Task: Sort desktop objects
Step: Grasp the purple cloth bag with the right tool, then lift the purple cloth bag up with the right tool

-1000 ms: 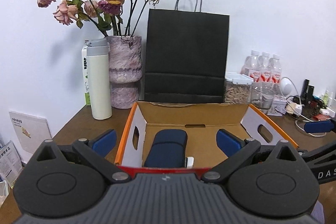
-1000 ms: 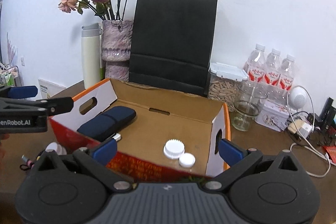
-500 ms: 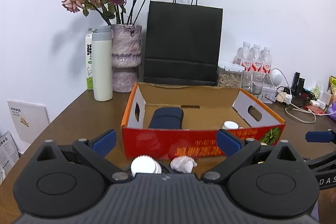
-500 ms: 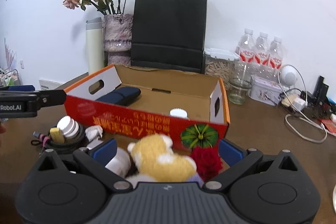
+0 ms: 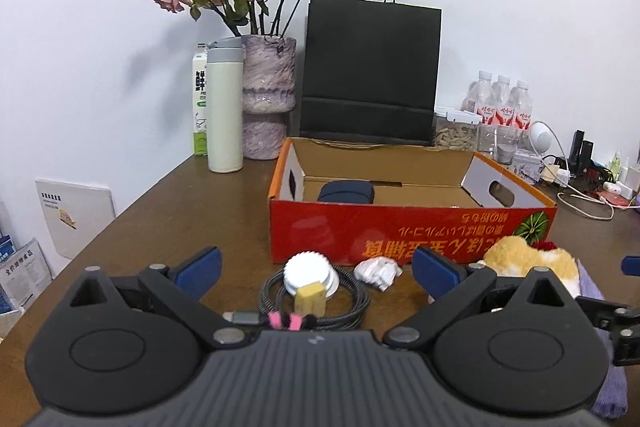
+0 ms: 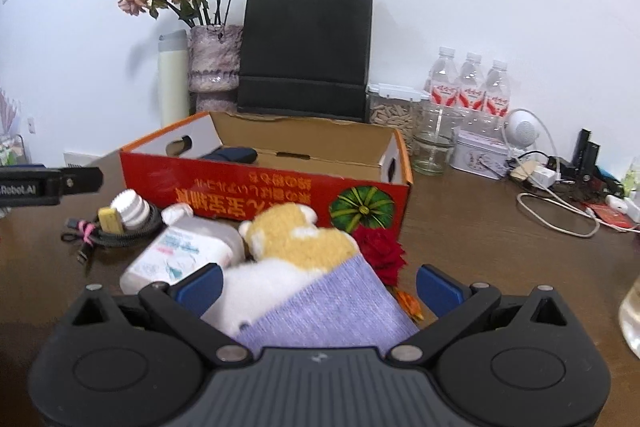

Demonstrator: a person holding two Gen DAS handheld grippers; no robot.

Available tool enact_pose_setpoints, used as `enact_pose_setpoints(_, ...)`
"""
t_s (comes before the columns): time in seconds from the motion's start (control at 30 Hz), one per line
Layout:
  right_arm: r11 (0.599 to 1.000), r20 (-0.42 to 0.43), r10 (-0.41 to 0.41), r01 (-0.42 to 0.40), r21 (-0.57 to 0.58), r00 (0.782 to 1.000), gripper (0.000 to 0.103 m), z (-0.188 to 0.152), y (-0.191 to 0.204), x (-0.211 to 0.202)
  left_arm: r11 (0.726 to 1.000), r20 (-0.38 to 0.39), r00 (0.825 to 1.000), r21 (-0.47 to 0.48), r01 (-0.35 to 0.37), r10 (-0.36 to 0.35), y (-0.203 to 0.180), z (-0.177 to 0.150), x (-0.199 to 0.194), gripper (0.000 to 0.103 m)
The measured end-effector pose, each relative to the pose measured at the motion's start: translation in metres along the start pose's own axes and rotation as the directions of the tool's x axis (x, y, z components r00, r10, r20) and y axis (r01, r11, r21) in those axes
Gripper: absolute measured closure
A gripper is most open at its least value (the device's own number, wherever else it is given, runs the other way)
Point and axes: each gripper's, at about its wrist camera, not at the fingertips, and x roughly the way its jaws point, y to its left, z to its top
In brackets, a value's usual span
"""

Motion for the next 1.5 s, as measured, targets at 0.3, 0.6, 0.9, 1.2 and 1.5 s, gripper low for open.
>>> enact_pose_setpoints(0.3,1.000,-0.047,0.009,-0.008,0.017,0.999,0.000,-0.018,-0.009,-0.006,1.000,-0.006,1.000,-0.011,-0.004,0.004,0.012,-0.013,-0.003,0.000)
enact_pose_setpoints(0.6,0.992,-0.154,0.091,-0.076,0.096,0.984,0.000,-0.027,-0.020,0.008,1.000,-0.029,0.999,-0.002,0.021,-0.021,0.011,-0.017,0.002,0.000)
enact_pose_setpoints(0.9,0.985,-0.170,0.137,-0.115,0.131,0.976,0.018,-0.032,-0.026,0.008,1.000,-0.064,0.998,0.002,0.028,-0.028,0.010,-0.021,0.008,0.000)
enact_pose_setpoints(1.2,0.974,-0.145,0.179,-0.155,0.164,0.973,0.061,-0.034,-0.034,0.000,1.000,-0.085,0.996,-0.004,0.026,-0.027,0.011,-0.022,0.012,0.000)
enact_pose_setpoints(1.5,0.966,-0.087,0.145,-0.122,0.228,0.986,0.087,-0.036,-0.052,-0.016,1.000,-0.088,0.996,0.006,0.019,-0.018,0.010,-0.024,0.012,0.000)
